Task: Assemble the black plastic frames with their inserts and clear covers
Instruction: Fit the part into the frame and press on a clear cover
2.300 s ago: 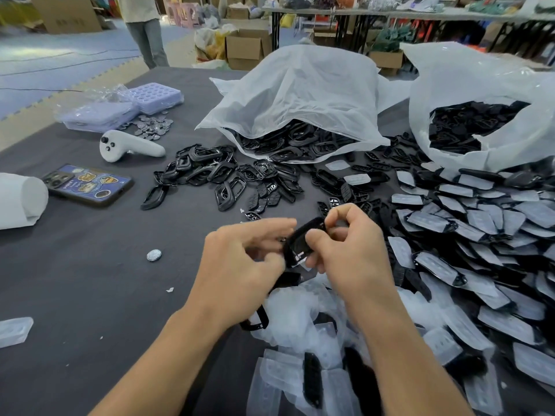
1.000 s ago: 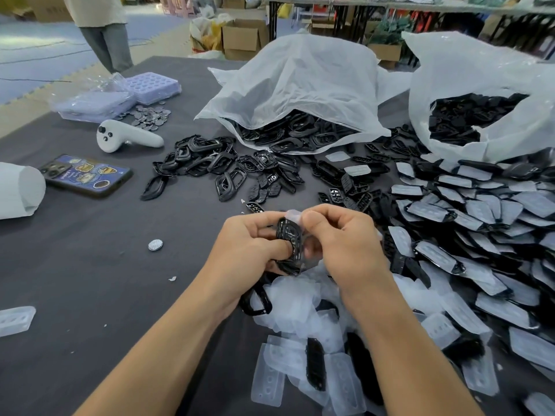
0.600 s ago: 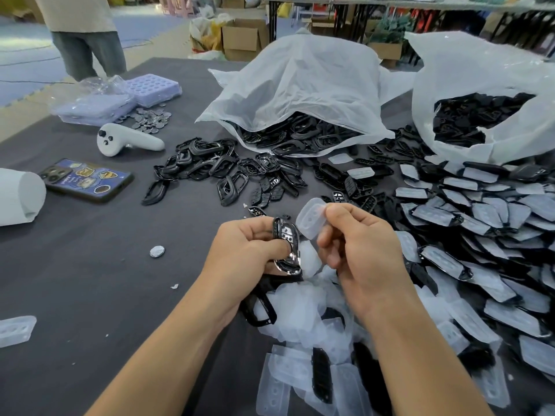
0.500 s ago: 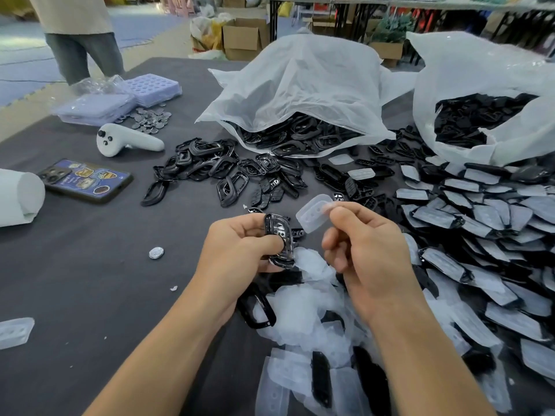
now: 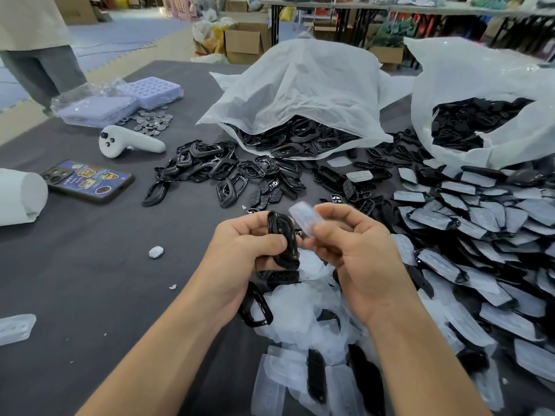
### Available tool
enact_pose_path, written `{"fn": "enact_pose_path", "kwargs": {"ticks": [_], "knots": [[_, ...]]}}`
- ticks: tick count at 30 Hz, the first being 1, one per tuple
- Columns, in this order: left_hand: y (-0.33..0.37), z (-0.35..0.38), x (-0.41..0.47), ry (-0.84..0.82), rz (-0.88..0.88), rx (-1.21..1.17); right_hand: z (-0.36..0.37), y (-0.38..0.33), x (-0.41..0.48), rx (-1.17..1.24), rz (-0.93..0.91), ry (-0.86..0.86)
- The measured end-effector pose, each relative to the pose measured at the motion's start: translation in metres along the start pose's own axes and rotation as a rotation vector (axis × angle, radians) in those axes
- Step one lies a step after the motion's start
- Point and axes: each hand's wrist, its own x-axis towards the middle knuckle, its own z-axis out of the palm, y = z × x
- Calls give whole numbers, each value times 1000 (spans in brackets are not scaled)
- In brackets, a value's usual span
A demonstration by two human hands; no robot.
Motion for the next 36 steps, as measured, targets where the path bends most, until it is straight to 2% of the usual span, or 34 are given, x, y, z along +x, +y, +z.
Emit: {"fn": "enact_pose_path", "kwargs": {"ticks": [4, 10, 17, 20, 23, 25, 29, 36], "knots": [[-1, -2, 2, 69, 2, 37, -5, -3, 0, -71, -49, 37], [-7, 1, 6, 131, 67, 219, -9, -10, 1, -134, -123, 45], [-13, 6, 6, 192, 133, 343, -11, -13, -3, -156, -35, -115], [-11, 7, 2, 212, 158, 405, -8, -10, -4, -320, -73, -163], [-9, 9, 2, 265, 176, 405, -6, -4, -4, -570, -165, -141], [-8, 11, 1, 287, 181, 389, -6, -2, -5, -628, -220, -114], [-7, 11, 0, 284, 187, 347, -8, -6, -4, -529, -237, -93], [-11, 9, -2, 201, 201, 383, -4, -6, -4, -358, -175, -170]]}}
